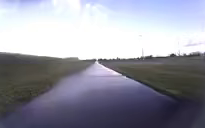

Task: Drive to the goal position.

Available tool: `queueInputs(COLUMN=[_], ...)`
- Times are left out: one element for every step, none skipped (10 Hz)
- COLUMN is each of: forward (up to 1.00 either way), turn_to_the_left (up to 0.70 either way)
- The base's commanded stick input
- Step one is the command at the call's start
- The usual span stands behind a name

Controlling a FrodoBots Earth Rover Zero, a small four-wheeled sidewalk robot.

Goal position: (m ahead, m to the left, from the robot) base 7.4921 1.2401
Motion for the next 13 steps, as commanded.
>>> queueInputs(forward=[0.45,0.45,0.45,0.45,0.45,0.45,0.45,0.45,0.45,0.45,0.45,0.45,0.45], turn_to_the_left=[0.00,0.00,0.00,0.00,0.00,0.00,0.00,0.00,0.00,0.00,0.00,0.04,0.13])
